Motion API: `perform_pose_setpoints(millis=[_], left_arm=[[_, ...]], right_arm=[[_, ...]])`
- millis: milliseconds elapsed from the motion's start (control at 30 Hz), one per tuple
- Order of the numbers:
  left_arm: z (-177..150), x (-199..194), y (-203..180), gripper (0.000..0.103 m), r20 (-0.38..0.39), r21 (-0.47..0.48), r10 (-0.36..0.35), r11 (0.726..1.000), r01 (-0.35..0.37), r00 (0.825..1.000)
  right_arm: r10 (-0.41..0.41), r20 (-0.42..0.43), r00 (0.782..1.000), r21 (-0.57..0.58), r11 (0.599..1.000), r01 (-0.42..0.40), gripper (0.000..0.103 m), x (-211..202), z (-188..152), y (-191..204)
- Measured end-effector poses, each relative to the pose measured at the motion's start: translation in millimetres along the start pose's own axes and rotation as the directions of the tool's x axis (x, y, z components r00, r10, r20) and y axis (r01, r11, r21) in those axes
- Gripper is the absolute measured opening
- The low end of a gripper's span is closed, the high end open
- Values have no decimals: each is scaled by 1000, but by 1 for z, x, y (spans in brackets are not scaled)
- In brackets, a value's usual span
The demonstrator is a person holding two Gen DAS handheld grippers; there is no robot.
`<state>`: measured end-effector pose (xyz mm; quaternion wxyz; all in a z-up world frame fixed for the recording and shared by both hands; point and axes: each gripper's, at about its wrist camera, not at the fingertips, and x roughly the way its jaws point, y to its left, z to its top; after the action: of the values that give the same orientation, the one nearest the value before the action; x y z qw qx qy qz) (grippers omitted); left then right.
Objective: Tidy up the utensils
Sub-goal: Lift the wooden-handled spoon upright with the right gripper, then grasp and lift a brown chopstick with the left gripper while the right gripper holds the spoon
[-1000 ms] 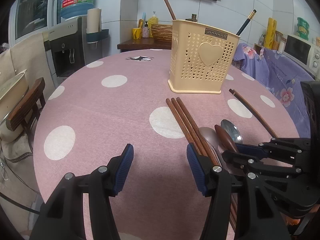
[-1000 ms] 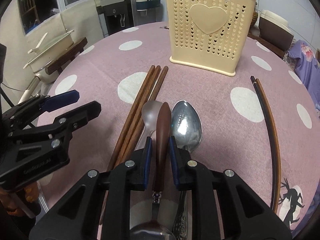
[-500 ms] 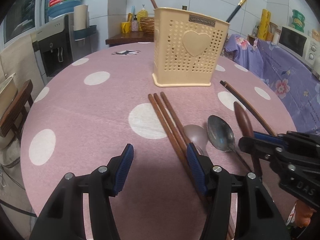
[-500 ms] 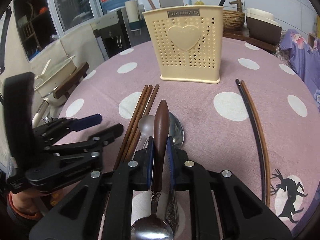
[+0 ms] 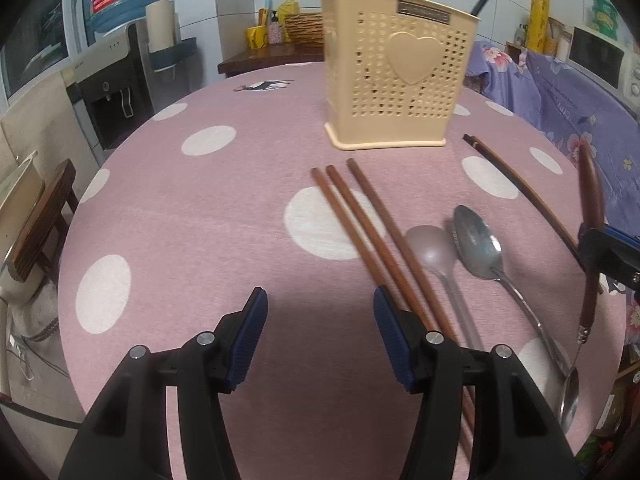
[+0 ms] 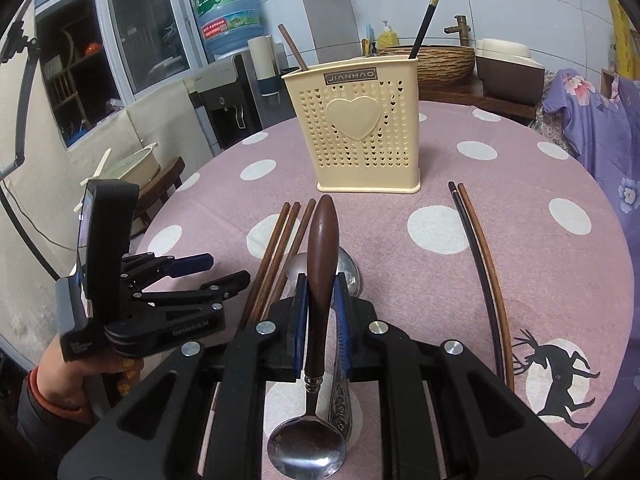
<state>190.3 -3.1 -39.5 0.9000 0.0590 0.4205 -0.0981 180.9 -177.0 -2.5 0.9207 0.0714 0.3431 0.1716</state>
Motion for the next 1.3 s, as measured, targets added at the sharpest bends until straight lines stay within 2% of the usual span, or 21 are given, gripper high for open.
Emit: perform_pose_setpoints(millis=[133,300,433,567,700,933,1000,1033,1167,1300], left_arm=[[8,-4,9,55,15,-64,-38,997,39,999],[20,8,-10,55,4,-15,-53,998,53,999],[20,18,-15,57,-13,-5,-43,999,43,999],[17,15,-8,56,-27,23,17,1000,-16,999],[18,13,13,56,-36,-55,-3,998,1,999],[31,22,10,56,-36,-48,4,999,-6,999],[36,30,15,55,-50,-79,-13,997,9,999],[39,33,18,54,-53,-96,-20,995,14,998],[53,43,23,35,-67,-118,-16,993,8,998],[67,54,27,25,-86,-128,-18,992,7,996]], right_arm=[[8,6,1000,7,1000,-8,14,-2,-1,0],[6,10,1000,9,1000,-6,14,-2,-1,0],[0,13,1000,15,1000,-1,14,-4,-2,-1],[-1,18,1000,16,1000,1,14,-6,-3,-2],[4,21,1000,24,1000,-4,14,-5,-3,-3],[12,21,1000,26,1000,-12,14,-5,-2,-2],[11,22,1000,27,1000,-12,14,-6,-2,-3],[11,23,1000,26,1000,-11,14,-7,-2,-3],[10,23,1000,23,1000,-10,14,-7,-2,-2],[13,23,1000,17,1000,-13,14,-6,-1,0]])
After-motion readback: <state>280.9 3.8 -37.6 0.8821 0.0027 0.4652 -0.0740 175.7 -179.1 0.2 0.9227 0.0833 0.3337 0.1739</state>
